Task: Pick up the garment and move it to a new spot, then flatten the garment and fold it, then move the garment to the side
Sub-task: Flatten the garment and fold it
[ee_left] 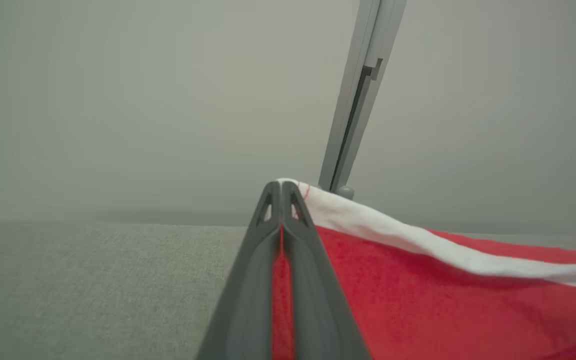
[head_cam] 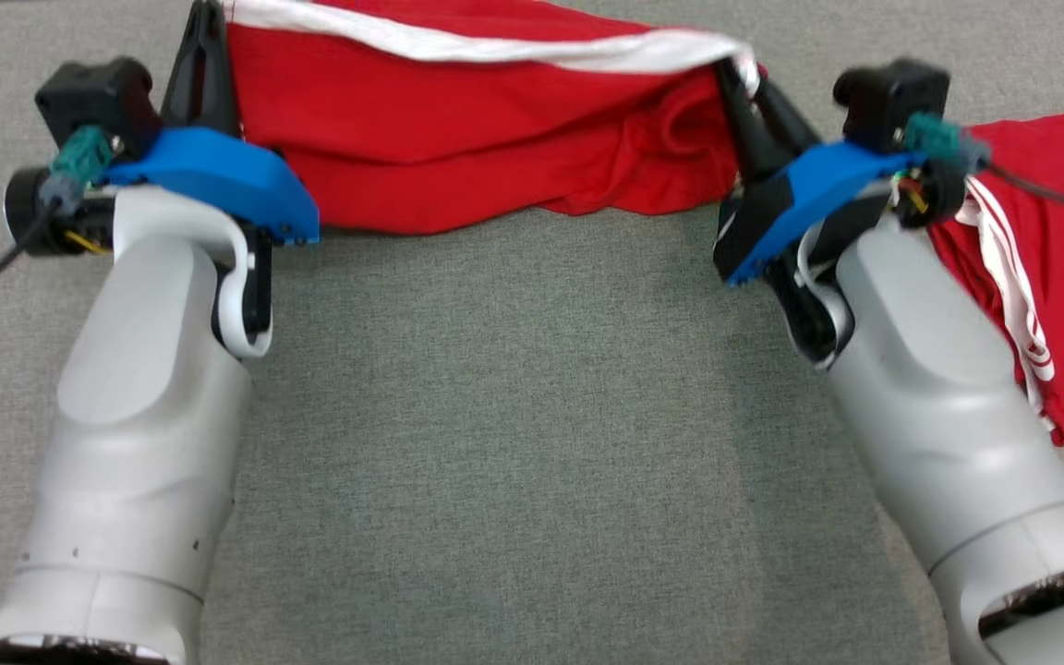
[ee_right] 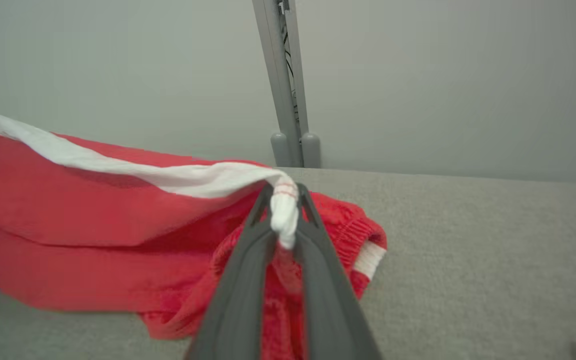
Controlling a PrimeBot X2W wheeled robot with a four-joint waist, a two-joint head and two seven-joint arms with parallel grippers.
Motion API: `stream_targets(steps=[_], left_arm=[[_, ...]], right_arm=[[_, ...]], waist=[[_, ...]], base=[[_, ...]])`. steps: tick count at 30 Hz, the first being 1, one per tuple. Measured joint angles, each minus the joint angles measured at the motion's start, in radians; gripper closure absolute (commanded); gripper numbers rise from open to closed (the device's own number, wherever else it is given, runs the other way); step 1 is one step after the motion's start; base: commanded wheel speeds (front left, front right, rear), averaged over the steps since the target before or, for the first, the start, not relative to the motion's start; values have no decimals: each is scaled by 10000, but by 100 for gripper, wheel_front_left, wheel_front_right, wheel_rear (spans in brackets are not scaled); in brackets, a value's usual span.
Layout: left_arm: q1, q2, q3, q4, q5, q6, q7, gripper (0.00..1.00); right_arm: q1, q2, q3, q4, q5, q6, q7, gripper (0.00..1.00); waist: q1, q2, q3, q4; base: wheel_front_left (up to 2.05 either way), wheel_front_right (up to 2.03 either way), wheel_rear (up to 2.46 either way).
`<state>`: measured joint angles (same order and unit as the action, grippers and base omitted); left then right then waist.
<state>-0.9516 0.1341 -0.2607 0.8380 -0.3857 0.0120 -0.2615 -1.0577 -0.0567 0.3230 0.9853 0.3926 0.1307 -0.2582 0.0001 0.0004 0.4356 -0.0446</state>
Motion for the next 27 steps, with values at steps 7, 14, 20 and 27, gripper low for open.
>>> stream_targets(steps=[7, 14, 20, 27], left_arm=[[2150, -439, 1248, -1868, 809, -213, 0, 100], [5039, -784, 2088, -4311, 1440, -656, 0, 100], [7433, -836, 2439, -6098, 1676, -642, 0, 100], [9297, -834, 2497, -7582, 1674, -428, 0, 100]], right_arm=[[2184, 25, 33, -1822, 309, 0, -29, 100], [5230, -286, -238, -4481, 10, -2, -33, 100], [7938, -523, -548, -6700, -412, 0, -31, 100], [10608, -407, -899, -8711, -890, 4, 4, 100]], waist=[[-2, -2, -299, 23], [-4, -5, -1164, 149], [-4, -5, -1935, 175], [-4, -6, -2424, 234]], base=[[0, 0, 0], [0, 0, 0], [0, 0, 0], [0, 0, 0]])
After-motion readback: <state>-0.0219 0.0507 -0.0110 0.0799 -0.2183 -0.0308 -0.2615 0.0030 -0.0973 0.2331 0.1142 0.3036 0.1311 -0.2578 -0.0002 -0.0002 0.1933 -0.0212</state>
